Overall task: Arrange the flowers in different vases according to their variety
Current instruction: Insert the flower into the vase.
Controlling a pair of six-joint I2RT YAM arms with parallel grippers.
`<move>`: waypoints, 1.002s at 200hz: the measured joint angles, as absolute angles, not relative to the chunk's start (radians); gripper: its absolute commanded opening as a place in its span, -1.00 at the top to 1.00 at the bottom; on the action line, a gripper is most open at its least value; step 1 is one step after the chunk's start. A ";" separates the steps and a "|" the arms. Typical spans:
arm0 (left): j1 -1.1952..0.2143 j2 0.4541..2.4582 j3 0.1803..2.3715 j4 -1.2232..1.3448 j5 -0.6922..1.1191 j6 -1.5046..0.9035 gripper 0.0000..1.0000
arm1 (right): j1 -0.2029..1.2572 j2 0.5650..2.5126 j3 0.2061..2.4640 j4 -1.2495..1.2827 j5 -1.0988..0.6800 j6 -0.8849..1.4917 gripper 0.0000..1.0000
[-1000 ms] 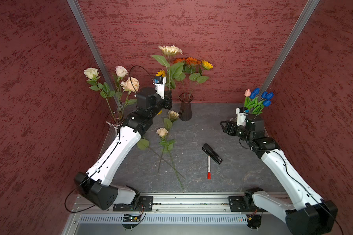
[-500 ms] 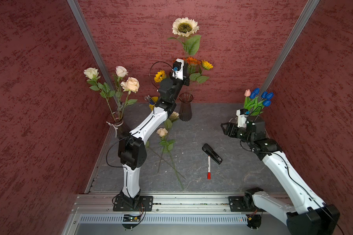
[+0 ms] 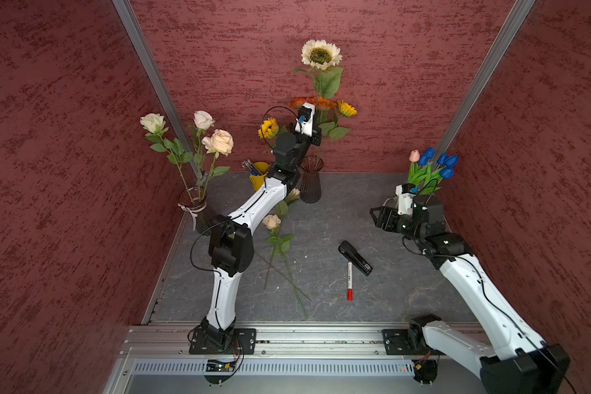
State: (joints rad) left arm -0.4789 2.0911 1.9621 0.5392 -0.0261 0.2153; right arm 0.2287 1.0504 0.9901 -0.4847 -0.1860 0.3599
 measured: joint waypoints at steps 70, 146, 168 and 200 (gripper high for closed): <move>-0.485 2.009 1.667 0.512 -0.038 0.138 -0.56 | 0.229 1.059 0.996 -0.484 -0.187 0.360 -0.53; -0.525 1.753 1.525 0.088 -0.057 -0.096 -0.99 | 0.249 1.055 0.997 -0.484 -0.190 0.368 -0.55; -0.544 1.616 1.446 0.012 -0.088 -0.127 -0.99 | 0.281 1.056 0.994 -0.479 -0.195 0.379 -0.54; -0.583 1.433 1.359 -0.141 -0.138 -0.181 -0.99 | 0.390 1.071 0.947 -0.442 -0.193 0.406 -0.55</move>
State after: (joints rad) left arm -0.5827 1.4326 1.3590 -0.1410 -0.1379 -0.1814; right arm 0.3904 1.0710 0.9474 -0.4419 -0.1932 0.4057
